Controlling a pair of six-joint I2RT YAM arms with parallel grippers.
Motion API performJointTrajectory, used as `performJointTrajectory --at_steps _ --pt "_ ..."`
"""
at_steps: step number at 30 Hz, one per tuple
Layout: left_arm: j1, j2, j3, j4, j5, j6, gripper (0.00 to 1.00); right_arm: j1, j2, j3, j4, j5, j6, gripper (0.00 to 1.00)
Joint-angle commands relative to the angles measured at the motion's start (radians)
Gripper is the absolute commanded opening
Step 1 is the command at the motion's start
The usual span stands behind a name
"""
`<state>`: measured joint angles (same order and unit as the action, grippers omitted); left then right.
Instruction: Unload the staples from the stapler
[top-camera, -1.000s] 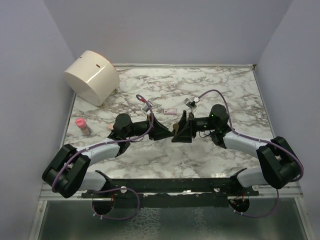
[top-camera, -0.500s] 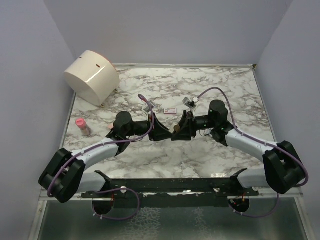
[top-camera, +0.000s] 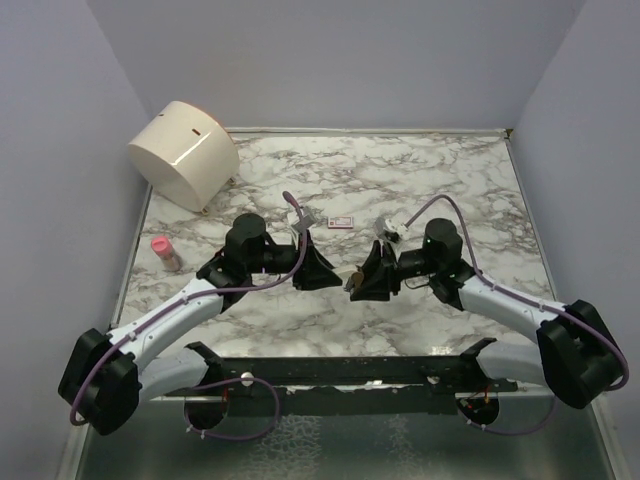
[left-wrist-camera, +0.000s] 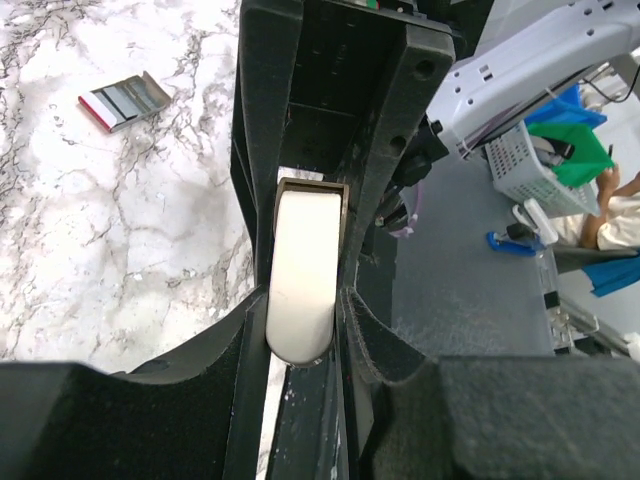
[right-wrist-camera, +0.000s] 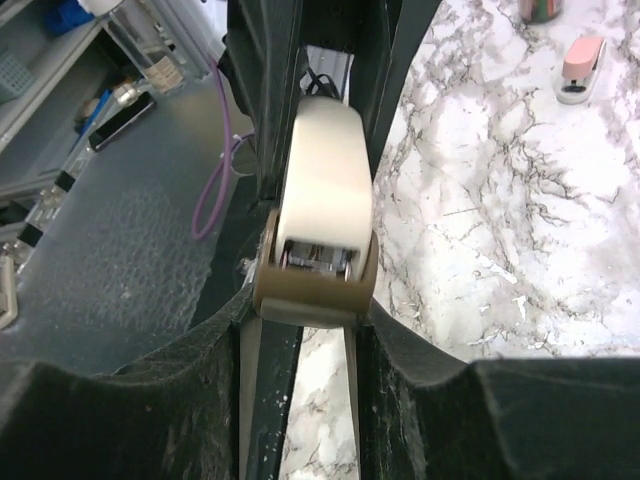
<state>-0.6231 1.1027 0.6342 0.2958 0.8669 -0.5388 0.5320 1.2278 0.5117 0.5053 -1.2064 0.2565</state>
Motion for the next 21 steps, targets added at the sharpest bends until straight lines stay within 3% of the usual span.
performJointTrajectory --at_steps 1,6,9,12,18,21 --pt "0.028 -0.086 0.021 -0.084 -0.057 0.067 0.00 -0.004 -0.056 -0.043 0.083 -0.022 -0.072 0.01" --pt "0.028 -0.104 0.038 -0.187 -0.150 0.135 0.00 -0.005 -0.061 0.015 -0.095 0.067 -0.188 0.01" --pt "0.027 -0.118 0.040 -0.256 -0.292 0.201 0.00 -0.004 -0.031 0.059 -0.229 0.142 -0.268 0.01" --pt "0.026 -0.112 0.033 -0.286 -0.408 0.245 0.00 -0.003 0.017 0.087 -0.279 0.188 -0.320 0.01" --pt "0.026 -0.043 0.047 -0.337 -0.494 0.294 0.00 -0.001 0.060 0.147 -0.380 0.279 -0.460 0.01" --pt "0.026 -0.009 0.038 -0.341 -0.541 0.230 0.00 -0.001 0.099 0.184 -0.403 0.323 -0.481 0.01"
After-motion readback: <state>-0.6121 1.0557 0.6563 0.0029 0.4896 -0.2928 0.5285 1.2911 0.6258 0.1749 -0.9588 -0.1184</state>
